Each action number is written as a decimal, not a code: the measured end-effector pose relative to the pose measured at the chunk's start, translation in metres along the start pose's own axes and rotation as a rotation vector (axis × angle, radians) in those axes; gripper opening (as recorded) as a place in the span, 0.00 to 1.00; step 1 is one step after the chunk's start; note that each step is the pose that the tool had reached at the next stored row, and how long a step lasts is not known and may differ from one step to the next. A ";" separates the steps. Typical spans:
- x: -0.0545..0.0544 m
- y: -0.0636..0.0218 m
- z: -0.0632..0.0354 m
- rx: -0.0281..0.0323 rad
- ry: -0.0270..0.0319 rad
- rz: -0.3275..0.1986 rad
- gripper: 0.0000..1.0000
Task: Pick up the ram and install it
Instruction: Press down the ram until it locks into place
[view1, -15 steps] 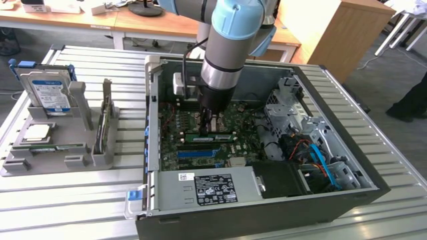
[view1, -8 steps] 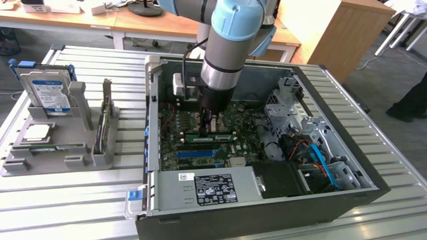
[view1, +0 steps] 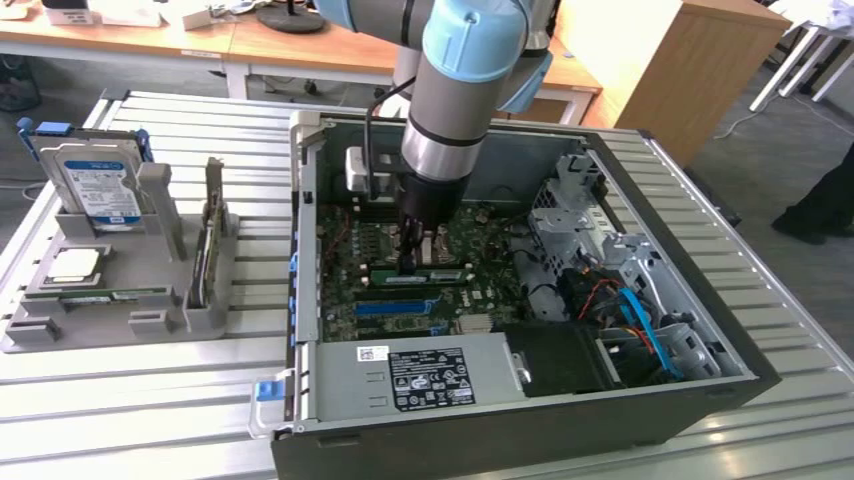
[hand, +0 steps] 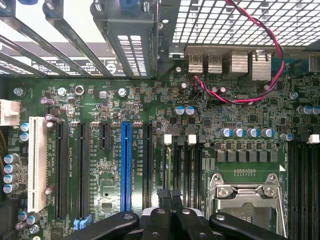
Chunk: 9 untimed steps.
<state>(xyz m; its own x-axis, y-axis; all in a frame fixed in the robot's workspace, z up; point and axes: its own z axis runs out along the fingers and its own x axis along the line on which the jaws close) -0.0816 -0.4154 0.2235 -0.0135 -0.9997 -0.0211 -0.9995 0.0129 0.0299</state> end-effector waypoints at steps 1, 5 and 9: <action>0.000 0.0000 0.0002 -0.0001 0.0001 0.000 0.11; 0.000 0.0000 0.0012 0.0000 0.0000 0.000 0.11; 0.000 0.0000 0.0015 0.0001 -0.0001 0.000 0.11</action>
<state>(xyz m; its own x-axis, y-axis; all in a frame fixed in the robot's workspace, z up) -0.0816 -0.4154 0.2221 -0.0136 -0.9997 -0.0212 -0.9995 0.0129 0.0298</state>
